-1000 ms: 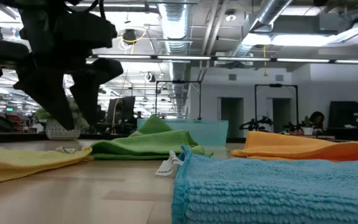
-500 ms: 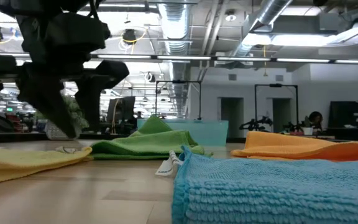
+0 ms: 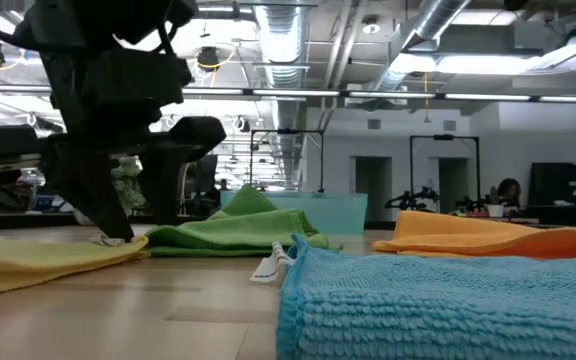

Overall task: Roll microfiber towels into tight, uniform cylinder then place into a basket
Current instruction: Roll the green towel

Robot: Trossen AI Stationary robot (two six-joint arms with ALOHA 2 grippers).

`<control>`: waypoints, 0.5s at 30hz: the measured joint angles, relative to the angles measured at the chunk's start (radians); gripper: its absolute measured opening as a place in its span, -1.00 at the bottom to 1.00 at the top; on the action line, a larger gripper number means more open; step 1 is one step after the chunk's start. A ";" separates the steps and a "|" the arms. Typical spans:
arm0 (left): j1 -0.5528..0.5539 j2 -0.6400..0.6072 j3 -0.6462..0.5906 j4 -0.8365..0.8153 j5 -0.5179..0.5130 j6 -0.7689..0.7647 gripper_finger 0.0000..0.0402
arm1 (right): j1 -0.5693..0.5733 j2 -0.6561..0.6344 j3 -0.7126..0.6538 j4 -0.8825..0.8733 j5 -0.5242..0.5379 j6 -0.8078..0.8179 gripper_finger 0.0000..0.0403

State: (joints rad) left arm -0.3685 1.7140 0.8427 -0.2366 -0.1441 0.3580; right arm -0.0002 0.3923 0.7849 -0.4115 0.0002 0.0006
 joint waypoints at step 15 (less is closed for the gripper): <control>0.019 0.031 0.017 0.018 0.021 -0.100 -0.54 | 0.000 0.000 0.000 -0.007 0.000 0.000 -0.67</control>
State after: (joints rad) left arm -0.3492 1.7447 0.8593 -0.2187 -0.1236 0.2585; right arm -0.0003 0.3923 0.7849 -0.4187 0.0004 0.0006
